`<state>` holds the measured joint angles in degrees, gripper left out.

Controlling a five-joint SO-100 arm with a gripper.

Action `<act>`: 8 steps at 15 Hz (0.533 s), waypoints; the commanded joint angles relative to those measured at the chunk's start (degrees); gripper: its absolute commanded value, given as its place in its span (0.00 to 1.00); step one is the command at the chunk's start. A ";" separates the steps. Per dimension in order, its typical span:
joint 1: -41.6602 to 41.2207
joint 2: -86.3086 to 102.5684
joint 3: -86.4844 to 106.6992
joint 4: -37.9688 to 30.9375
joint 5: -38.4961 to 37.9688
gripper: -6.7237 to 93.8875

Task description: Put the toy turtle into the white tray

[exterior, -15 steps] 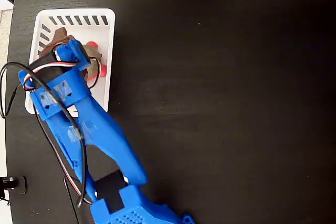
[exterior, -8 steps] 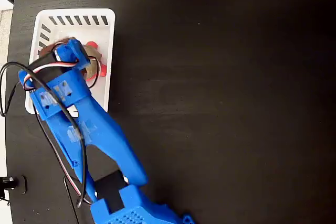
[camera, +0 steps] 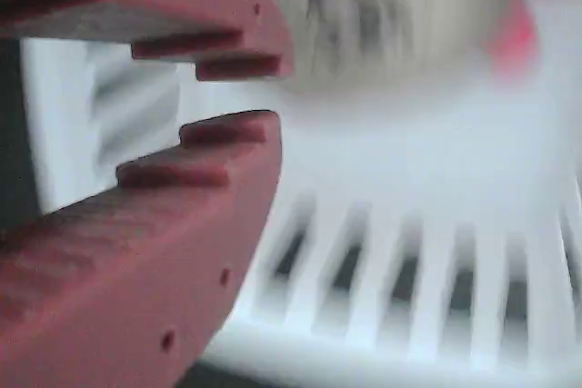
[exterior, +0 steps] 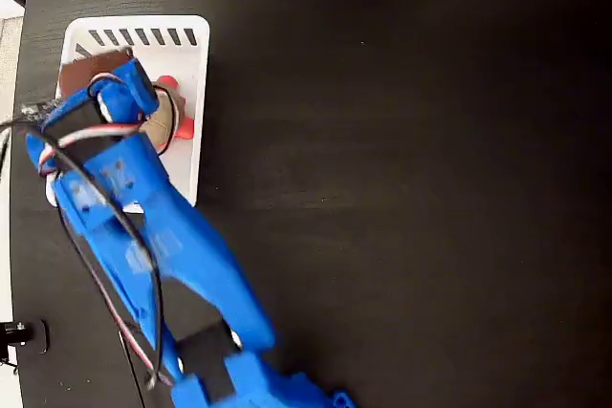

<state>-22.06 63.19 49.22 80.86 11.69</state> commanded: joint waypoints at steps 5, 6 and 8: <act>-0.70 37.44 21.27 -10.72 2.37 0.07; -0.26 42.54 24.43 -9.58 2.20 0.07; 2.64 52.56 33.66 -8.53 0.62 0.07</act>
<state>-21.27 103.89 77.61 71.81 12.74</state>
